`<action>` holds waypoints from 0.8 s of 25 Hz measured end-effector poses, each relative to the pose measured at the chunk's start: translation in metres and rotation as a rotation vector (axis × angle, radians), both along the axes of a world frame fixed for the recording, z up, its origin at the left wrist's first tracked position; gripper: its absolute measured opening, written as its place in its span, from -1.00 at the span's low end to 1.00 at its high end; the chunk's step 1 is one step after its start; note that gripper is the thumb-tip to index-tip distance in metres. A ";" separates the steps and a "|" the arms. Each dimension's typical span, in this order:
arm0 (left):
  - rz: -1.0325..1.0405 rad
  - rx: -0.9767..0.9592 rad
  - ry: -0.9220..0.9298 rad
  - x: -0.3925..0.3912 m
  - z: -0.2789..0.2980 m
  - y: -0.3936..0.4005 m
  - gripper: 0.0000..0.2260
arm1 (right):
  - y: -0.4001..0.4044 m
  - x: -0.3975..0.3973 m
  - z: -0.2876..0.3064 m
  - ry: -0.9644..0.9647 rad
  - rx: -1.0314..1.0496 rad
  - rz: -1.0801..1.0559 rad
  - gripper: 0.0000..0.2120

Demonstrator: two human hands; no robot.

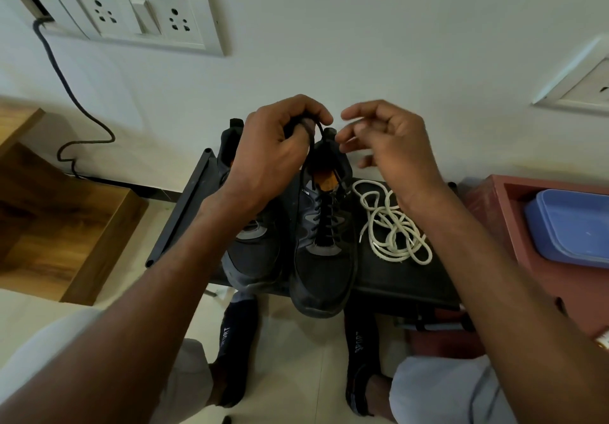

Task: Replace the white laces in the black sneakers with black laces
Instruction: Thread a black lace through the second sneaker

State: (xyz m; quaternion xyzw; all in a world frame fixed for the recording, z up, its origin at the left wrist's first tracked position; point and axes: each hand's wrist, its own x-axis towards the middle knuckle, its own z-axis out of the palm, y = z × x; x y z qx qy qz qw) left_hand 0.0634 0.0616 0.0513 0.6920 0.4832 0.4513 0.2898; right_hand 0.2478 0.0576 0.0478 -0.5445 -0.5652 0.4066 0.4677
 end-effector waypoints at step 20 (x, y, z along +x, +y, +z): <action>-0.020 -0.322 -0.382 0.001 0.088 -0.005 -0.87 | -0.027 0.001 0.066 0.492 0.041 0.187 -0.84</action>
